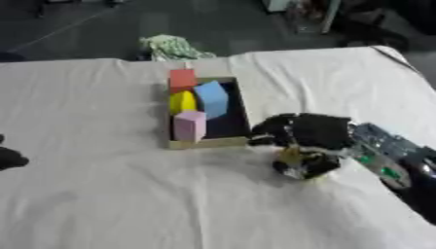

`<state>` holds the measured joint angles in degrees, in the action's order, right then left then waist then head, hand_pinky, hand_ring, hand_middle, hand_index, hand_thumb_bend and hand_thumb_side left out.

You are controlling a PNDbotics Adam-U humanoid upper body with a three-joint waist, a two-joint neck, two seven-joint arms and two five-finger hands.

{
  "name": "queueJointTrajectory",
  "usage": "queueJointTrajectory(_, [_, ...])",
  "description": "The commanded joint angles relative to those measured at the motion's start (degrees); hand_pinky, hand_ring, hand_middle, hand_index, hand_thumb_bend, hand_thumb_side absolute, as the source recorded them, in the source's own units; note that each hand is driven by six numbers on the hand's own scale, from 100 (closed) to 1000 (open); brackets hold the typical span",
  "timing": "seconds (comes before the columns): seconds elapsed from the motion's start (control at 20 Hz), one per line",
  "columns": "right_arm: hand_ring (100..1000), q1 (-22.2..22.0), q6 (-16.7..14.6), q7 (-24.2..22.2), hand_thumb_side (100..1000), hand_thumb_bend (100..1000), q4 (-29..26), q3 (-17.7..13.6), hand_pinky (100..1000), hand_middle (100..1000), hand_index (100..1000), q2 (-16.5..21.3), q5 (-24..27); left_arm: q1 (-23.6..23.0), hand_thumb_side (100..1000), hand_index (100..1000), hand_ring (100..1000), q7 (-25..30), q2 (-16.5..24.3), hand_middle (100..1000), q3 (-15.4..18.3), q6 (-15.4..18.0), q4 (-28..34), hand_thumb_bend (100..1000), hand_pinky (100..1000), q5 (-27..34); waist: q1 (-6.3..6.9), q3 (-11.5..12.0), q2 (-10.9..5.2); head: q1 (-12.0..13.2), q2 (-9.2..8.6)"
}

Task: Pick up objects on the table and place them in the box.

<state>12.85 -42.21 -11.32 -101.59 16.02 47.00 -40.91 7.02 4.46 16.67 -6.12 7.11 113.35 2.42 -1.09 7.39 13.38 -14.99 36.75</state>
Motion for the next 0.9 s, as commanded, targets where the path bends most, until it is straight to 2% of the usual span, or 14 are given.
queueJointTrajectory(0.05, [914, -1.65, 5.14, -11.11, 268, 100, -10.96, -4.63, 859, 930, 1000, 3.56, 10.23, 0.29, 566, 802, 642, 0.23, 1.19, 594, 0.3, 0.01, 1.24, 100, 755, -0.06, -0.07, 0.06, -0.95, -0.4, -0.14])
queueJointTrajectory(0.2, [912, -2.53, 8.19, -17.02, 285, 100, -12.76, -6.47, 858, 933, 1000, 3.98, 15.03, 0.17, 565, 802, 642, 0.19, 1.22, 594, 0.39, 0.01, 1.24, 100, 755, -0.1, -0.07, -0.06, -1.02, -0.42, -0.16])
queueJointTrajectory(0.35, [913, -2.77, 9.96, -19.39, 280, 100, -12.97, -7.53, 857, 936, 1000, 3.92, 15.95, 0.17, 565, 802, 642, 0.16, 1.24, 594, 0.41, 0.06, 1.24, 100, 755, -0.07, -0.03, -0.16, -1.08, -0.41, -0.22])
queueJointTrajectory(0.6, [920, -2.56, 11.49, -20.32, 264, 100, -12.95, -8.29, 860, 950, 1000, 3.86, 12.91, 0.09, 565, 803, 643, 0.13, 1.17, 594, 0.48, 0.07, 1.24, 100, 755, -0.09, 0.06, -0.23, -1.12, -0.54, -0.32])
queueJointTrajectory(0.65, [922, -2.6, 11.75, -20.27, 224, 100, -12.78, -8.34, 861, 953, 1000, 3.83, 11.92, 0.06, 565, 803, 642, 0.12, 1.16, 594, 0.49, 0.06, 1.24, 100, 755, -0.12, 0.06, -0.23, -1.12, -0.57, -0.32])
queueJointTrajectory(0.75, [923, -2.74, 12.18, -20.01, 279, 100, -11.96, -8.3, 861, 957, 1000, 3.71, 9.57, 0.05, 565, 803, 642, 0.1, 1.14, 595, 0.5, 0.05, 1.24, 100, 755, -0.15, 0.04, -0.21, -1.11, -0.62, -0.36])
queueJointTrajectory(0.9, [928, -2.88, 12.41, -19.34, 315, 100, -9.79, -8.13, 863, 966, 1000, 3.4, 5.48, 0.01, 567, 803, 643, 0.09, 1.11, 595, 0.48, -0.01, 1.24, 100, 756, -0.22, 0.0, -0.14, -1.1, -0.62, -0.41])
